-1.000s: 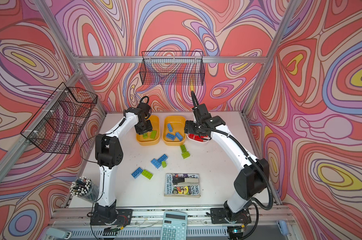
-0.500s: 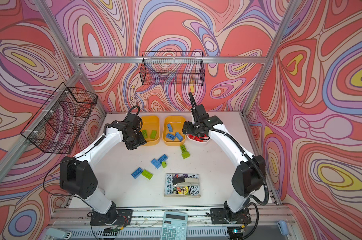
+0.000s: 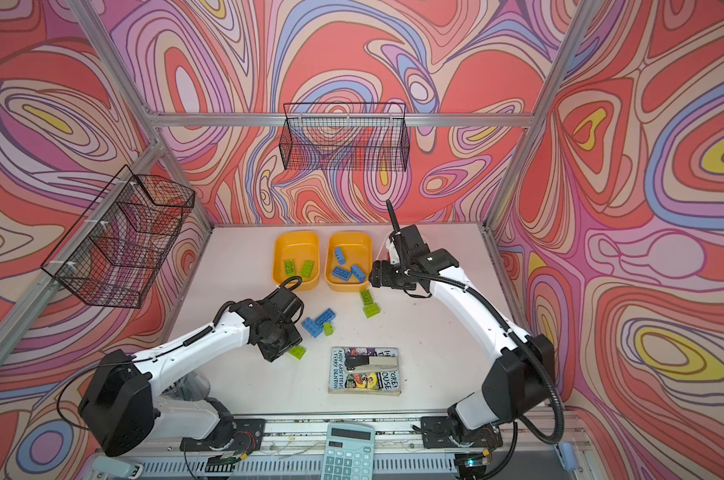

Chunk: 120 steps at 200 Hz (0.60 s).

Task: Sort the legos into containers by color
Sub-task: 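Lower the left gripper onto a lime-green brick among the blue bricks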

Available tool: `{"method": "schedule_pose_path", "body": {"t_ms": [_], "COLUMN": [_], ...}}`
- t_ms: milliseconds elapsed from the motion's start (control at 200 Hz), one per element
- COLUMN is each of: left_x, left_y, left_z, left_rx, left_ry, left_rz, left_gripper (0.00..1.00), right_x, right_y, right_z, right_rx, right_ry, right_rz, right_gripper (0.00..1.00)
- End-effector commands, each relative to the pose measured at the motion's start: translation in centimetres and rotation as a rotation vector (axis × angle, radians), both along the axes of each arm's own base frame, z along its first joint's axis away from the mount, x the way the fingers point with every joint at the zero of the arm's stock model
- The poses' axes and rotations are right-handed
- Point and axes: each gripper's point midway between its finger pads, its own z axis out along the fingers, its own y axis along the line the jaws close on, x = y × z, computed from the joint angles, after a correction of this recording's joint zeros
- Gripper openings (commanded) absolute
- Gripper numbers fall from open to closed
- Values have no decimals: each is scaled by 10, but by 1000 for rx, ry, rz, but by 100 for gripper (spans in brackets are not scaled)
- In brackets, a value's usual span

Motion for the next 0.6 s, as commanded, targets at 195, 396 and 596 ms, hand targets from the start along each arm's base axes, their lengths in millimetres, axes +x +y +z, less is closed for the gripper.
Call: {"method": "schedule_pose_path", "body": {"t_ms": [195, 396, 596], "left_x": [18, 20, 17], "left_y": [-10, -6, 5], "left_z": [-20, -31, -48], "left_rx": [-10, 36, 46], "left_ry": [-27, 17, 47], "left_rz": [124, 123, 148], "left_gripper": [56, 58, 55], "right_x": [-25, -29, -28], "right_y": [-24, -29, -29], "right_z": [14, 18, 15], "right_rx": [-43, -46, -52], "right_ry": [-54, -66, -59], "right_rz": [-25, -44, -44], "right_gripper": [82, 81, 81]}}
